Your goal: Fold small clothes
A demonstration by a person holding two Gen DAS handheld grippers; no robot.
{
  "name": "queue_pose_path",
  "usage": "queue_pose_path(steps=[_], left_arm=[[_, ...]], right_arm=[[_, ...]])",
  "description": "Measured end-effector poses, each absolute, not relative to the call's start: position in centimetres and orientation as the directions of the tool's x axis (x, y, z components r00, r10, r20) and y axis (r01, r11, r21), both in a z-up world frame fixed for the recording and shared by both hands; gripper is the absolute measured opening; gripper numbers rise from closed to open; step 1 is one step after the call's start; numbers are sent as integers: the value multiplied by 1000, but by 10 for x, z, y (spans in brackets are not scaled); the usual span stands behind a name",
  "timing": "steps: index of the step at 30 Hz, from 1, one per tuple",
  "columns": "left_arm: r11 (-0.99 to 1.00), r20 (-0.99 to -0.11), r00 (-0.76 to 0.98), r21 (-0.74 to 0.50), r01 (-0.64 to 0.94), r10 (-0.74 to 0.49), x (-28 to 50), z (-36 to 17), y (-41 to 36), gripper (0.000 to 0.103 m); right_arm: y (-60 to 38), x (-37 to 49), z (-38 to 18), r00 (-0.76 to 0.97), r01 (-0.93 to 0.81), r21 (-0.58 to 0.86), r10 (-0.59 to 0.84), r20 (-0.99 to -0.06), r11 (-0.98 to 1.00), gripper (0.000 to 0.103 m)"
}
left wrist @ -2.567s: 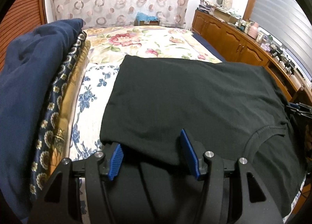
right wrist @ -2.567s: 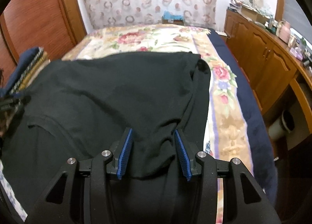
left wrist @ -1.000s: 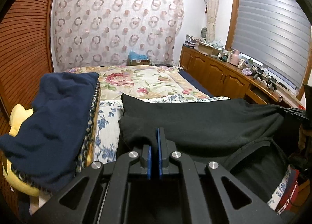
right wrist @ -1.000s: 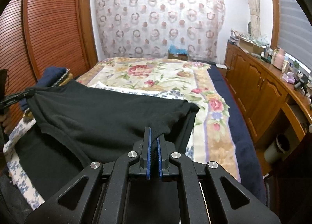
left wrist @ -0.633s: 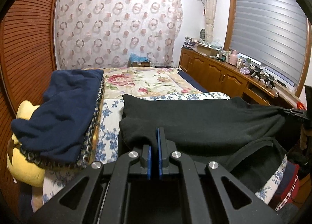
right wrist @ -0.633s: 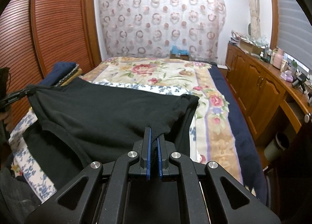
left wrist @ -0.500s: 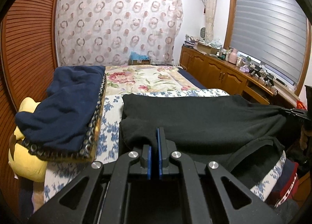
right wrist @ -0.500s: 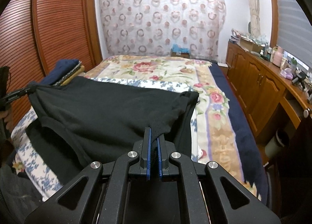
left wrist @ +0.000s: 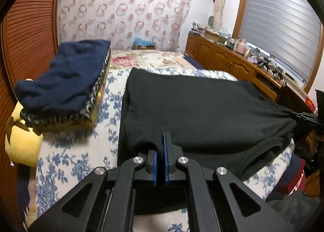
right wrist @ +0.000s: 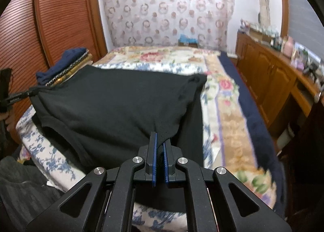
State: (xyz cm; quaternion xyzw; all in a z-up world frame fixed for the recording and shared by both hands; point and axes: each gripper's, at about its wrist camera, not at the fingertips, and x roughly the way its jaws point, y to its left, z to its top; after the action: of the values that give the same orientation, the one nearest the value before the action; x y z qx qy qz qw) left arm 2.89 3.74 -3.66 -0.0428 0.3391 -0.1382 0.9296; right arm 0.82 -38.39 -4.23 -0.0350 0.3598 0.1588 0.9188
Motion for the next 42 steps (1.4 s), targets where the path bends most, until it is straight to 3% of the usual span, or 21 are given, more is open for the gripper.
queue_pose_path(steps=[7, 16, 21, 24, 26, 42], left_arm=[[966, -675, 690, -171, 196, -260, 30, -58, 38, 7], [972, -680, 695, -138, 190, -233, 10, -58, 43, 18], [973, -662, 713, -136, 187, -229, 6, -52, 49, 37], [978, -658, 726, -104, 178, -202, 6, -49, 49, 45], [980, -659, 727, -93, 177, -194, 7, -48, 50, 49], [993, -686, 717, -70, 100, -121, 15, -64, 65, 50]], right_arm=[[-380, 7, -65, 692, -278, 2, 201, -693, 961, 3], [-373, 4, -56, 721, -269, -59, 161, -674, 961, 9], [-374, 2, -36, 756, -256, -106, 131, -641, 961, 14], [-368, 6, -30, 765, -270, -118, 138, -629, 956, 21], [-360, 13, -30, 765, -282, -115, 151, -626, 953, 36], [-266, 56, -83, 636, -483, -51, 310, -706, 874, 39]])
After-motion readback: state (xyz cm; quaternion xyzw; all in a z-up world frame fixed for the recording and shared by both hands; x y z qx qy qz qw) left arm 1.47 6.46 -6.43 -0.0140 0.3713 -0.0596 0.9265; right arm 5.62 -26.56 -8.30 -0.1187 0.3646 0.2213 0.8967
